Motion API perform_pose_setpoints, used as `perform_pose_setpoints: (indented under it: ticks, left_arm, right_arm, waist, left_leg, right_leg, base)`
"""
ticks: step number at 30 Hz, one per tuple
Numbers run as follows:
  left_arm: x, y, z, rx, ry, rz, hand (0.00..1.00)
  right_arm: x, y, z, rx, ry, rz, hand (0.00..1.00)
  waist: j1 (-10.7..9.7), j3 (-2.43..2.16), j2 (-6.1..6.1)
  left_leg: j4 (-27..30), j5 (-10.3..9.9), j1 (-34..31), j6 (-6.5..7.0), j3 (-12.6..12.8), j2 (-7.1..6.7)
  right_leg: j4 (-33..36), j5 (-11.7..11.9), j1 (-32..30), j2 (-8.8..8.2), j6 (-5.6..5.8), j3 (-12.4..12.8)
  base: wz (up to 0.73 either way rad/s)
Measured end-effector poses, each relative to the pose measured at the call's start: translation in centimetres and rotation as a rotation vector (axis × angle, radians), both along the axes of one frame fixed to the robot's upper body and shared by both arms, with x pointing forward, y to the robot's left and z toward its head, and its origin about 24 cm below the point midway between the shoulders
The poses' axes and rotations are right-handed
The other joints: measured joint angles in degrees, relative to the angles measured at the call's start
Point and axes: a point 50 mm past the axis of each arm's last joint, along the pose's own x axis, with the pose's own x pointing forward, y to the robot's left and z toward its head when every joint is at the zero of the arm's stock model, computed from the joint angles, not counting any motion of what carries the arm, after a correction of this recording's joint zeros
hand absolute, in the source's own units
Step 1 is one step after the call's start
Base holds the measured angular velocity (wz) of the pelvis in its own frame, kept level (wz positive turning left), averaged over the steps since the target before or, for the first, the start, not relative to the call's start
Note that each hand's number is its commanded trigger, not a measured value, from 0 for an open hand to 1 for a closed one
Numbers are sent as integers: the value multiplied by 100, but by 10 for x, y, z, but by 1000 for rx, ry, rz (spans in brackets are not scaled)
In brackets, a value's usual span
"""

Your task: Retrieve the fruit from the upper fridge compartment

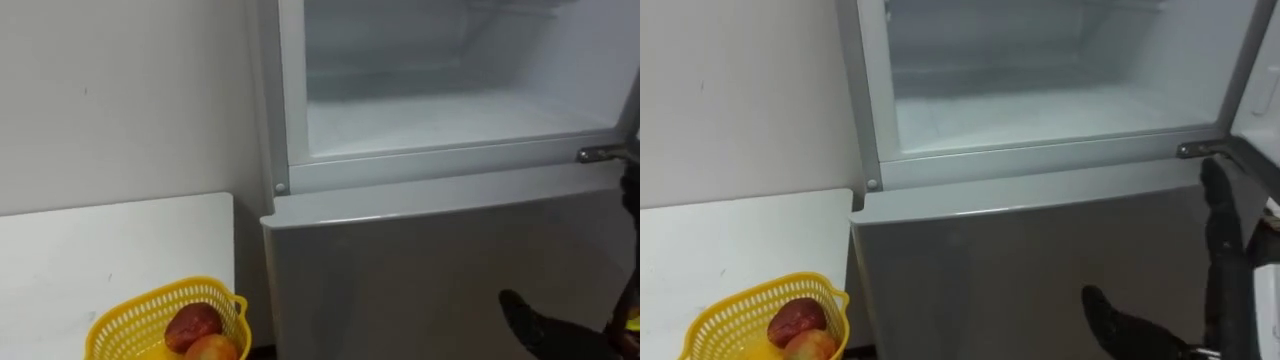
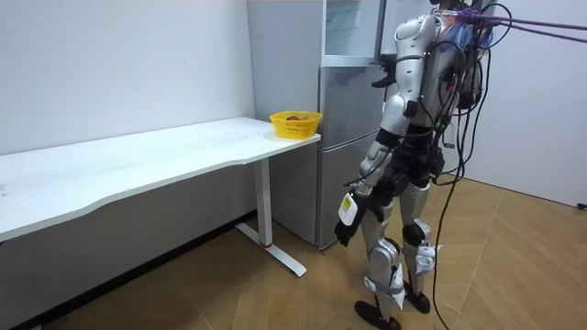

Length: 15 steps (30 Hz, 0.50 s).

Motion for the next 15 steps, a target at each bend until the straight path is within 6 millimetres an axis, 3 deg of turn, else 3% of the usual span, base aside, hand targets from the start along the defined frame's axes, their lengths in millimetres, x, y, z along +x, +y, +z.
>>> perform_pose_setpoints:
  ticks: [2,7,15]
  left_arm:
    - [-1,0,0,0,4,1,0]
    - [-5,0,0,1,15,2,0]
    - [-3,-1,2,4,-10,3,0]
  right_arm:
    - [1,0,-4,5,26,13,0]
    - [2,-4,-21,13,106,10,0]
    - [-12,-11,-77,59,374,-21,0]
  waist:
    - [-8,21,22]
    - [2,23,29]
    - [-1,10,56]
  left_leg:
    - [0,0,-28,0,-1,5]
    - [23,0,-52,0,-4,10]
    - [16,0,48,1,9,7]
  right_leg:
    - [45,0,-33,-1,0,4]
    - [34,0,-44,3,0,6]
    - [-21,2,2,3,-4,7]
  base:
    - [0]
    - [0]
    - [-1]
